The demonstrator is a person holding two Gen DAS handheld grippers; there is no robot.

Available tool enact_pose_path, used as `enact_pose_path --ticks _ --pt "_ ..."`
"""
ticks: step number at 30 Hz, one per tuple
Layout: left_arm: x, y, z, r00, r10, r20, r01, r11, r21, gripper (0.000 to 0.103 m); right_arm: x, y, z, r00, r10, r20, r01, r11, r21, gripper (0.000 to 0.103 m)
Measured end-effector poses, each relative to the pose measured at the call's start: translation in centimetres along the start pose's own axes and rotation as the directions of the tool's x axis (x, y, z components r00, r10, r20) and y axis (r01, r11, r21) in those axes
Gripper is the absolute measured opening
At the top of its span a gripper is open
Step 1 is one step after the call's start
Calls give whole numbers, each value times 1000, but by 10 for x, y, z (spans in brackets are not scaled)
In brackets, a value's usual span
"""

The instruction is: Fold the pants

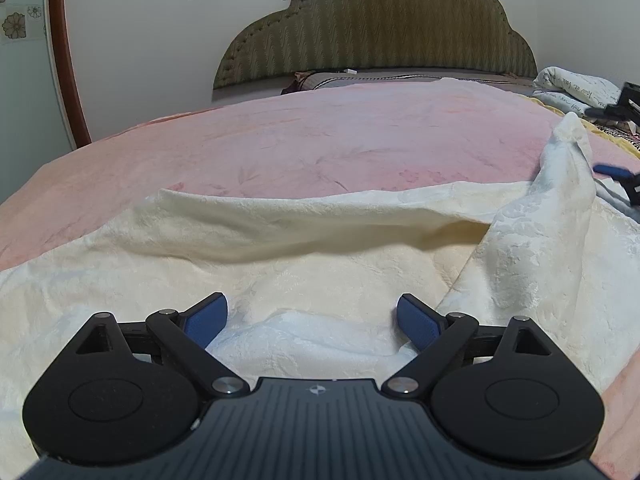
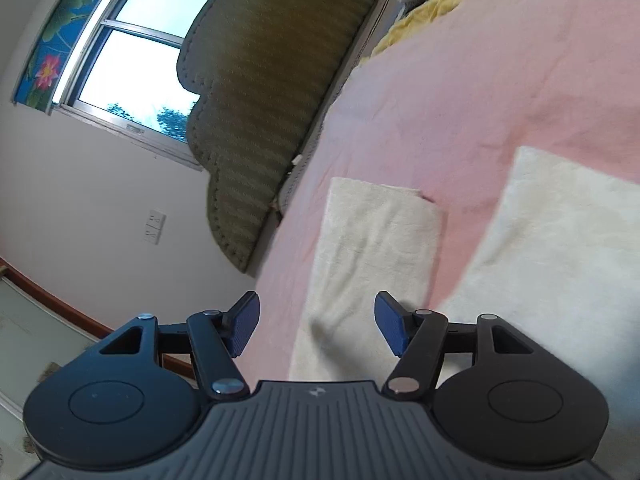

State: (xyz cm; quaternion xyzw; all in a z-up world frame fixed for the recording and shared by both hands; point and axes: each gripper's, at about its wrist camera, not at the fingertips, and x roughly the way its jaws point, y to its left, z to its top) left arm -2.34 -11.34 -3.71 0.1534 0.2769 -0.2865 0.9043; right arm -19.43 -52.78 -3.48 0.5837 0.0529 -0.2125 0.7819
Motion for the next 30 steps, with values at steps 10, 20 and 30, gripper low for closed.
enact_pose_path --ticks 10,20,30 --pt "0 0 0 1000 -1 0 1 1000 -1 95 13 10 -9 985 35 -169 -31 999 29 75" --pt "1 1 0 1000 -2 -3 2 1000 -5 96 34 28 0 989 60 -138 -66 997 -41 76" --pt "2 2 -1 1000 -3 -4 3 1000 -8 96 5 4 5 997 -63 -44 62 997 -39 76"
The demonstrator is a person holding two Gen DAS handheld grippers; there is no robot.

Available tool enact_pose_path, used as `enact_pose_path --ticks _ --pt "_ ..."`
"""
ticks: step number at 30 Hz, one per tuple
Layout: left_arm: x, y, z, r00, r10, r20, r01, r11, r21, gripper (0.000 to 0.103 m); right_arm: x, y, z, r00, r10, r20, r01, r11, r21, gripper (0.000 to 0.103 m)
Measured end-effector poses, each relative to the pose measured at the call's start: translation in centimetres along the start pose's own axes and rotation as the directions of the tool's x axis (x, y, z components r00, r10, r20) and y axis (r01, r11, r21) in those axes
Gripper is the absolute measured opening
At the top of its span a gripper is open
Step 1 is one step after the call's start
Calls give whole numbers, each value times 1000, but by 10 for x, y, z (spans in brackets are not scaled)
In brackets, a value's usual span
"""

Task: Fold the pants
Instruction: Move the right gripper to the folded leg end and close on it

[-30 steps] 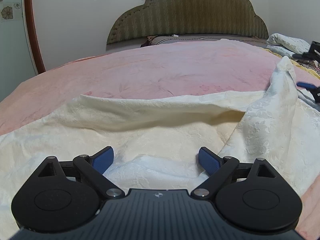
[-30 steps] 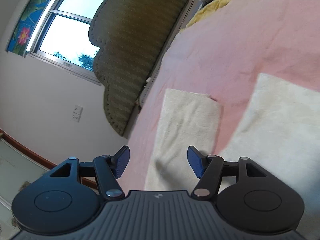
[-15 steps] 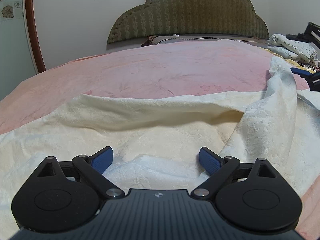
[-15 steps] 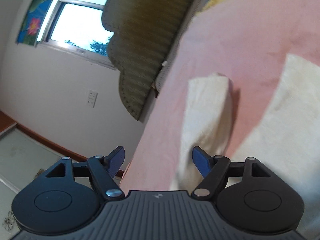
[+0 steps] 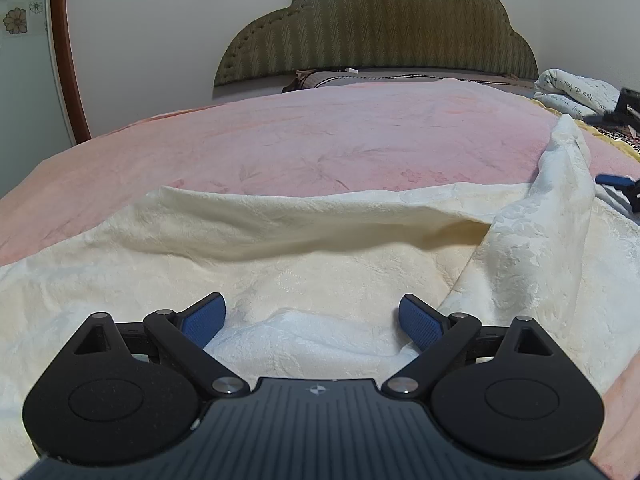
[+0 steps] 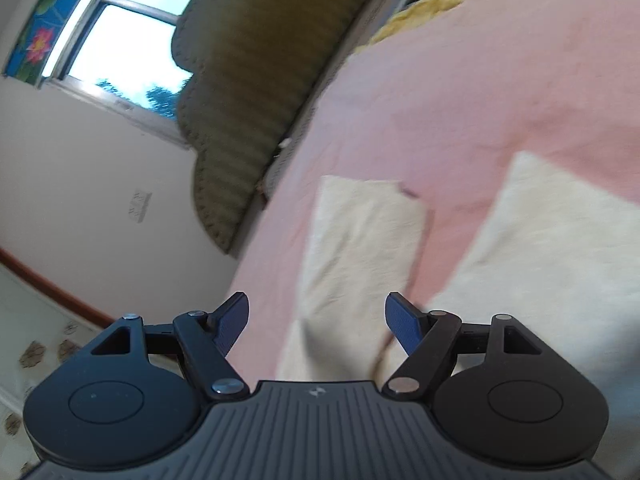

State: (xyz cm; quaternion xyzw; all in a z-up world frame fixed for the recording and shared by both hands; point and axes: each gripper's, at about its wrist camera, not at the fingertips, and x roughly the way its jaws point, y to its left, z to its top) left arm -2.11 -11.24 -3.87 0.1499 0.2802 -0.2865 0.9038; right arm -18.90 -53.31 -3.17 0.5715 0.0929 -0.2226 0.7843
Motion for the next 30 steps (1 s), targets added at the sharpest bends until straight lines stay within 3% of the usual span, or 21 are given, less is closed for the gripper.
enact_pose_path --ticks 2,5,8,10,13,16,20,24,27,30 --pt "0 0 0 1000 0 0 0 1000 0 96 2 -9 1 999 -24 -21 24 999 21 74" --pt "0 0 0 1000 0 0 0 1000 0 96 12 -1 1 996 -32 -81 32 999 -1 80" --pt "0 0 0 1000 0 0 0 1000 0 96 28 16 -1 979 55 -194 -46 998 53 82" --pt "0 0 0 1000 0 0 0 1000 -1 96 30 30 -4 980 55 -192 -49 998 35 82" --pt "0 0 0 1000 0 -1 0 1000 -1 96 36 44 -3 971 132 -199 -127 991 37 82" --pt "0 0 0 1000 -1 -1 1 1000 -2 97 51 60 -1 967 134 -218 -140 990 -13 82" --pt "-1 0 -1 1000 -6 -3 6 1000 -9 97 49 70 0 987 48 -154 -64 992 -106 82" --pt "0 0 -1 1000 -6 -3 6 1000 -9 97 12 49 -4 996 30 -87 -36 997 -70 86" --pt "0 0 -1 1000 -6 -3 6 1000 -9 97 -5 23 -12 991 12 -136 -12 1000 -3 88" --pt "0 0 -1 1000 -6 -4 6 1000 -10 97 0 10 -27 968 23 -249 -14 999 37 87"
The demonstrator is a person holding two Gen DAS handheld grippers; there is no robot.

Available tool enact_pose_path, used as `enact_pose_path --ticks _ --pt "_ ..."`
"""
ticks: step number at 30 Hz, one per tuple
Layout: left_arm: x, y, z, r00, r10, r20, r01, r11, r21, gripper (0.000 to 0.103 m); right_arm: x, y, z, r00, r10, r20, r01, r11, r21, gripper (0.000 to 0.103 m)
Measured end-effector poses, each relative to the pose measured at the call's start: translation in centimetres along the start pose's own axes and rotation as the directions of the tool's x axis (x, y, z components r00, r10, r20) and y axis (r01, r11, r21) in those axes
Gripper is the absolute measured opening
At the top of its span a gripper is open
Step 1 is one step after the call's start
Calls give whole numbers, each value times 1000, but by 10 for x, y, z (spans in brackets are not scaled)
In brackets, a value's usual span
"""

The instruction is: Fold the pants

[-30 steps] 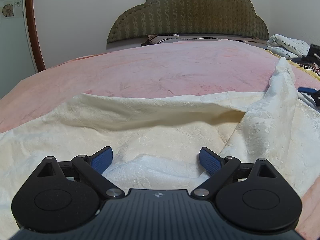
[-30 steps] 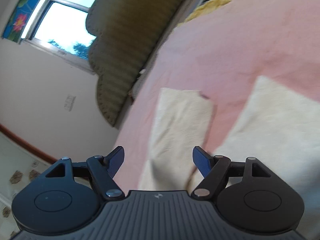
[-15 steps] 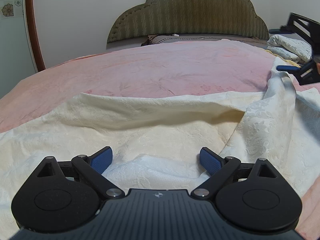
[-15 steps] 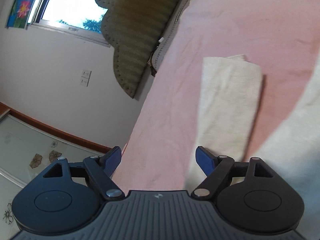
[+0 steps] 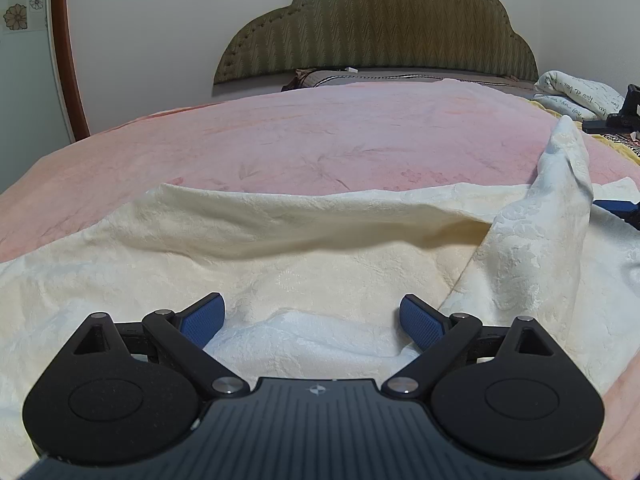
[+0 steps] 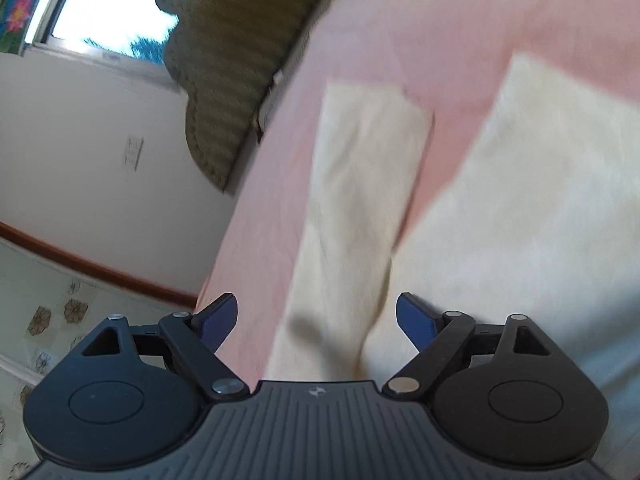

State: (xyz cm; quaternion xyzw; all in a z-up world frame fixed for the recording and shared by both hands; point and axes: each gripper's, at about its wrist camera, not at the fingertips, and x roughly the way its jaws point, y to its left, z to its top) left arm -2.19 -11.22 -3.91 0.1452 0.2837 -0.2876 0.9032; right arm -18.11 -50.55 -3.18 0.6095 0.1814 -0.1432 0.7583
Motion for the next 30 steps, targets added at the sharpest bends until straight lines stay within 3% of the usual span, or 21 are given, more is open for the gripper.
enact_pose_path --ticks 4,7,10,17,21,23,25,26,27,30 --pt "0 0 0 1000 0 0 0 1000 0 97 16 5 -2 990 114 -81 -114 993 12 92" --pt "0 0 0 1000 0 0 0 1000 -1 97 19 9 6 991 131 -9 -131 990 45 92" --pt "0 0 0 1000 0 0 0 1000 0 97 13 19 13 988 132 77 -131 991 -26 92" --pt "0 0 0 1000 -1 -1 1 1000 -1 97 19 42 32 981 160 107 -146 981 -124 92" --pt "0 0 0 1000 -1 -1 1 1000 -1 97 36 40 49 983 70 168 -40 983 -179 92" --pt "0 0 0 1000 -1 -1 1 1000 -1 97 47 27 57 984 6 180 20 990 -137 91" --pt "0 1 0 1000 -1 -1 1 1000 -1 98 53 11 62 983 6 182 12 995 -98 71" --pt "0 1 0 1000 -1 -1 1 1000 -1 98 54 6 63 982 -10 187 26 996 -83 37" --pt "0 0 0 1000 -1 -1 1 1000 -1 98 54 2 64 982 -33 187 47 996 -72 17" --pt "0 0 0 1000 2 0 -2 1000 0 98 45 -4 60 977 -11 215 32 995 -93 9"
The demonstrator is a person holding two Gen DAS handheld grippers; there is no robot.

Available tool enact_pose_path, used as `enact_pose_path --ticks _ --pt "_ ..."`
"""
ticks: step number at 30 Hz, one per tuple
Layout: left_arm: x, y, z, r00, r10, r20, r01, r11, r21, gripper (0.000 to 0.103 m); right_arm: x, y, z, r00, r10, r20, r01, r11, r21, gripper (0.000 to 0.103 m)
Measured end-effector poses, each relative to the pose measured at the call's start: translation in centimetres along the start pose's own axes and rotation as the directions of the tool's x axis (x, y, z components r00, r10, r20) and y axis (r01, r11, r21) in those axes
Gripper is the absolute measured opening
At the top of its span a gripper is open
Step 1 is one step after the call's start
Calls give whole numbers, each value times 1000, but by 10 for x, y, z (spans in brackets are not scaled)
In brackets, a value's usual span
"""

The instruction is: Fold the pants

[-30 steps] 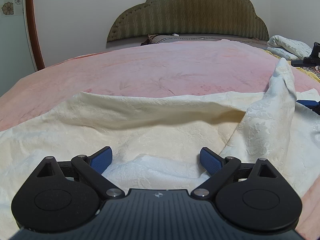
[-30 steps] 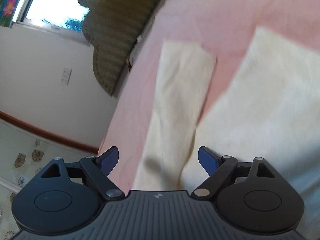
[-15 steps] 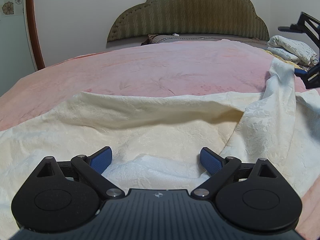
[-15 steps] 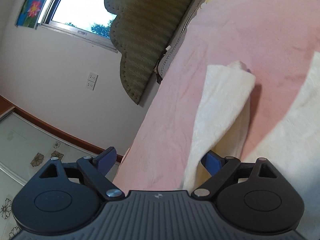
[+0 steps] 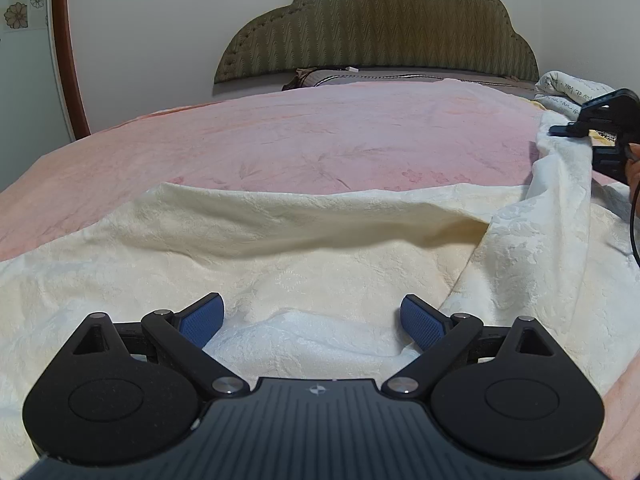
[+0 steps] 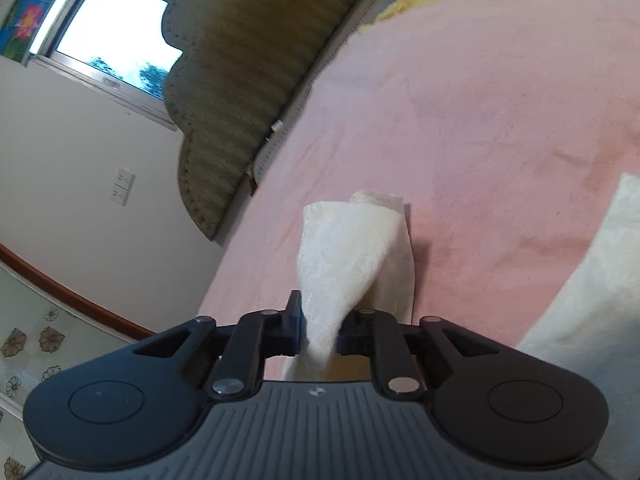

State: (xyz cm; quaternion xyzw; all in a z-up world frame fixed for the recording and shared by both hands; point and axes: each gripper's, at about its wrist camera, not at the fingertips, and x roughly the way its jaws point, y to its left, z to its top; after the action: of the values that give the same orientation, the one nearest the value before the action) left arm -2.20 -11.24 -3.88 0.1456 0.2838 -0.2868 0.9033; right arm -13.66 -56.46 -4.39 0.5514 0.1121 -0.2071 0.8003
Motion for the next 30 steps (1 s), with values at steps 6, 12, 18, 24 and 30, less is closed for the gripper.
enact_pose_path --ticks 6,12,18,24,30 --pt "-14 -10 -2 998 3 62 -7 998 66 90 -50 12 2 995 4 98 5 996 -86 8" --pt "-57 -63 1 976 -140 164 85 948 306 95 -112 26 4 985 -15 174 46 983 -176 8" --pt "-58 -127 -17 967 -155 203 35 867 497 88 -136 29 -1 984 -26 175 61 979 -197 8" --pt "-54 -154 -36 961 -201 190 48 798 600 84 -150 16 2 985 -11 171 38 987 -154 8" --pt "-46 -171 -30 957 -256 137 118 774 623 77 -157 18 3 983 26 180 1 988 -151 8"
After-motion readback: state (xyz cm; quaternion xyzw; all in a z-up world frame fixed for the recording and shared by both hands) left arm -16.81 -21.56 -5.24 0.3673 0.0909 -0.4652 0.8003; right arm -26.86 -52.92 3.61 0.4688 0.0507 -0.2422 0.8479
